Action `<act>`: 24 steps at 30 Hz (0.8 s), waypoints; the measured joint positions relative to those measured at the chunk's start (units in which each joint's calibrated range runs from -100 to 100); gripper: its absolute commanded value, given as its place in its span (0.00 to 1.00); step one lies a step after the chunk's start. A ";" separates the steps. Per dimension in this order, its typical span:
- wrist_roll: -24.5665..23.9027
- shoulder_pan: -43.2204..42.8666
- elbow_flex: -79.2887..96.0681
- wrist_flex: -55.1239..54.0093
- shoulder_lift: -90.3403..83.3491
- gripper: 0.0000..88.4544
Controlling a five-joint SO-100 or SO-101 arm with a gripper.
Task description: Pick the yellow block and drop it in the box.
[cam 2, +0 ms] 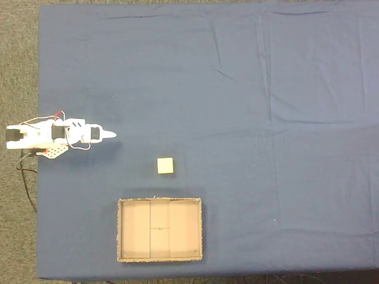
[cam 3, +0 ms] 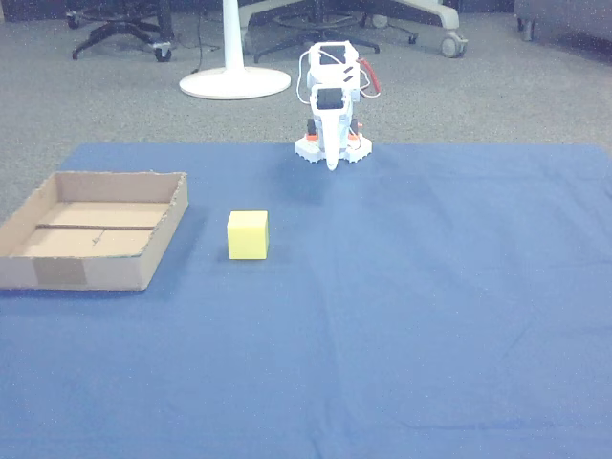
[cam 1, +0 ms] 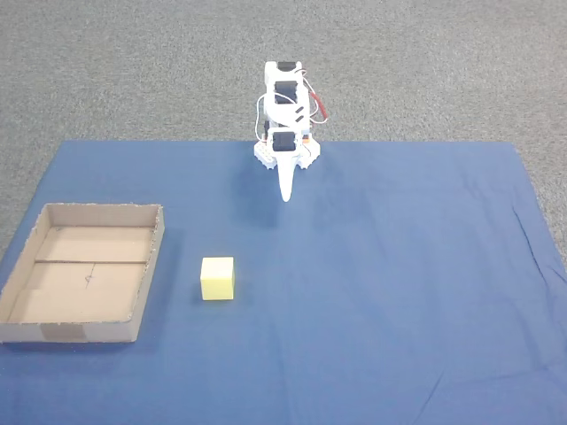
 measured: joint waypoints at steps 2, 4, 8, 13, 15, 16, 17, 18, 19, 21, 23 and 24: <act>0.44 0.00 0.00 0.00 0.00 0.00; 1.90 0.00 0.00 0.00 0.00 0.00; 2.15 0.00 0.00 0.00 0.00 0.00; 2.15 0.41 0.00 0.00 0.00 0.00; 1.61 1.96 -0.44 -0.47 0.00 0.02; 1.42 3.11 -2.84 -0.31 2.81 0.06; 1.37 4.01 -7.46 0.71 6.39 0.13; 1.56 4.91 -14.22 3.06 11.34 0.21; 1.86 6.46 -21.41 5.56 17.05 0.31; 4.00 9.41 -39.00 12.62 30.78 0.39; 5.47 12.92 -54.11 18.26 43.90 0.40; 7.33 14.64 -61.31 19.83 50.64 0.40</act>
